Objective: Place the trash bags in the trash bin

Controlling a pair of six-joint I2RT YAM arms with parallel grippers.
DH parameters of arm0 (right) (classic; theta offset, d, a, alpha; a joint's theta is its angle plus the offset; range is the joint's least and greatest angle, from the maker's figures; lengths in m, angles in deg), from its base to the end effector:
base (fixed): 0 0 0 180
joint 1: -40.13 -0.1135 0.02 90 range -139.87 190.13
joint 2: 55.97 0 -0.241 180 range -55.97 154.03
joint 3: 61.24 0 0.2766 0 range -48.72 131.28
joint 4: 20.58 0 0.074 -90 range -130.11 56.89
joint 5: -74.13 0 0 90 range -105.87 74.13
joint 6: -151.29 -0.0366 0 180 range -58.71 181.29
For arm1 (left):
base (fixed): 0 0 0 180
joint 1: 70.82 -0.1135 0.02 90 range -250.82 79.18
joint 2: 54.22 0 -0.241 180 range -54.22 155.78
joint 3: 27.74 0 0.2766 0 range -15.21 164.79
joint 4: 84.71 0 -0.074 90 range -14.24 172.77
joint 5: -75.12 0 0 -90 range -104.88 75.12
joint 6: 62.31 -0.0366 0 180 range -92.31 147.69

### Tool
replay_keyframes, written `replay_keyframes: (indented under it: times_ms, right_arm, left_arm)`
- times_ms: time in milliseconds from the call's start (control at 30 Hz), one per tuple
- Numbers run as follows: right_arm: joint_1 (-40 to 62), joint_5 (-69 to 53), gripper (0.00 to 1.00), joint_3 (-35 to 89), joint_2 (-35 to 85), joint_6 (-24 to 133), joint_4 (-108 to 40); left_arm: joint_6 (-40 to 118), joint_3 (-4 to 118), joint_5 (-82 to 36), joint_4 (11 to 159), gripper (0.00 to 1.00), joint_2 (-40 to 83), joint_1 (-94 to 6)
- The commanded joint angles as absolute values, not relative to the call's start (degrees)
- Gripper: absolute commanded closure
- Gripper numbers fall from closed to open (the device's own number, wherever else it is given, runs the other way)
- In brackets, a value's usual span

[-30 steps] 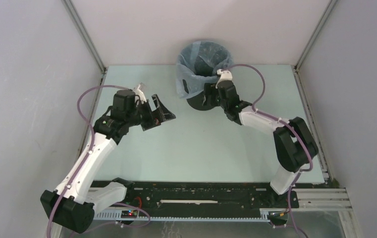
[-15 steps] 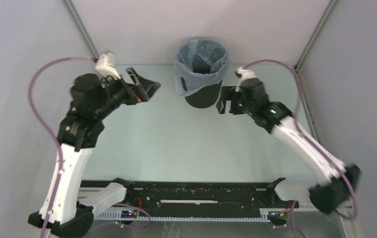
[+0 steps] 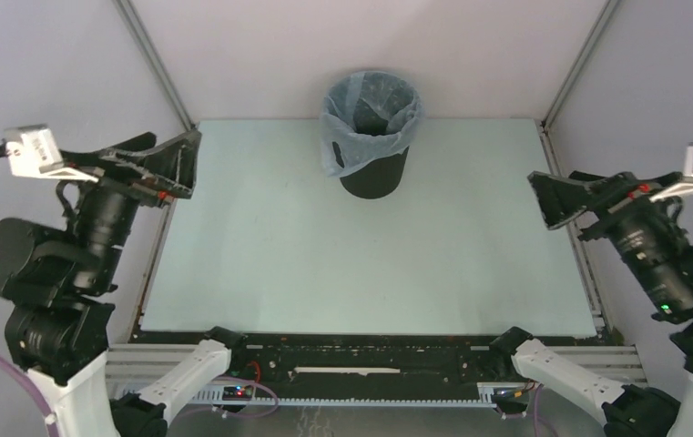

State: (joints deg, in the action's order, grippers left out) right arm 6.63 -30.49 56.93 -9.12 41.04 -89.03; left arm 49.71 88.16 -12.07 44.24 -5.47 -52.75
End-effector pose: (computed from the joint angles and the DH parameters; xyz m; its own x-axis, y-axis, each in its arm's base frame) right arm 0.0493 0.0216 0.5568 -0.0729 0.3534 -0.9326 -0.3183 0.8780 0.3575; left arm 0.0716 -0.0215 0.5802 0.1450 -0.4412 -0.8856 0.3445 0.8616 -0.3728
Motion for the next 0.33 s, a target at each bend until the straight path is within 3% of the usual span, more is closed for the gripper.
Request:
replay_keyframes:
  times_ms: [0, 300]
  right_arm:
    - [6.56, -32.02, 0.0, 62.74, -6.87, 39.04, -94.37]
    - [6.56, -32.25, 0.0, 58.62, -10.6, 36.38, -89.51]
  left_arm:
    - [45.28, 88.89, -6.56, 43.74, 0.0, -6.42, -53.06]
    - [44.3, 89.33, -5.47, 42.45, 0.0, -6.02, -53.06]
